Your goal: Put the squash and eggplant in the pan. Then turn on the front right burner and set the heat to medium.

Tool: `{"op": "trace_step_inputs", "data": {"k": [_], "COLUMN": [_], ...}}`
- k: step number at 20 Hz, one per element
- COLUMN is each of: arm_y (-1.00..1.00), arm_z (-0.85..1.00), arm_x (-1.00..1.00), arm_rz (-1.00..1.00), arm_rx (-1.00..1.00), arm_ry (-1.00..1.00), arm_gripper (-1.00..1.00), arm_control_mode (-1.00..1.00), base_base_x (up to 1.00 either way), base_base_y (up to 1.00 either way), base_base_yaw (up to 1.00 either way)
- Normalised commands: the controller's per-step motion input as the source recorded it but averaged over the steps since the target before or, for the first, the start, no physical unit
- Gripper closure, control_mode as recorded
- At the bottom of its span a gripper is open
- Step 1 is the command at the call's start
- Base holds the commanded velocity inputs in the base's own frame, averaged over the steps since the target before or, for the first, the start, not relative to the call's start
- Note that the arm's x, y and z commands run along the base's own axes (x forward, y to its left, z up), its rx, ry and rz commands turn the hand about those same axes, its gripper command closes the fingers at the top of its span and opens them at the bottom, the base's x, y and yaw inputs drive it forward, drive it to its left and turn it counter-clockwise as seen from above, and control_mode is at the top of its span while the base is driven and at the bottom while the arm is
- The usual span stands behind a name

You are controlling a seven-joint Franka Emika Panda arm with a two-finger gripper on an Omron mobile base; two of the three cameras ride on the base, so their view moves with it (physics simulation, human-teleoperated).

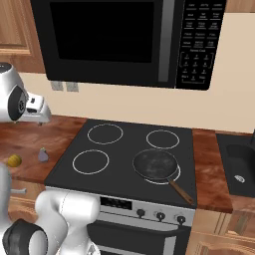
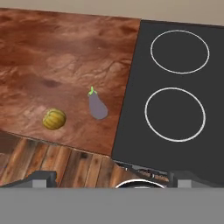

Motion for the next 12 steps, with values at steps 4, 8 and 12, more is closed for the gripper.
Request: {"op": "trace_step_inputs", "data": {"k": [4, 8, 12], "arm_y": [0.13, 0.07, 0.01], "arm_z": [-0.16, -0.18, -0.24], "arm_x": [0.10, 0.15, 0.11], "arm_rz": [0.07, 0.07, 0.03], "arm_rx": [0.10, 0.04, 0.00], "arm_ry": [0.10, 0.10, 0.01], "arm_gripper": [-1.00, -1.00, -1.00], "arm_control_mode": [-1.00, -1.00, -1.00], "base_base_x": [0.00, 0.00, 0.00], "base_base_y": [0.00, 0.00, 0.00], "base_base_yaw": [0.00, 0.00, 0.00]}}
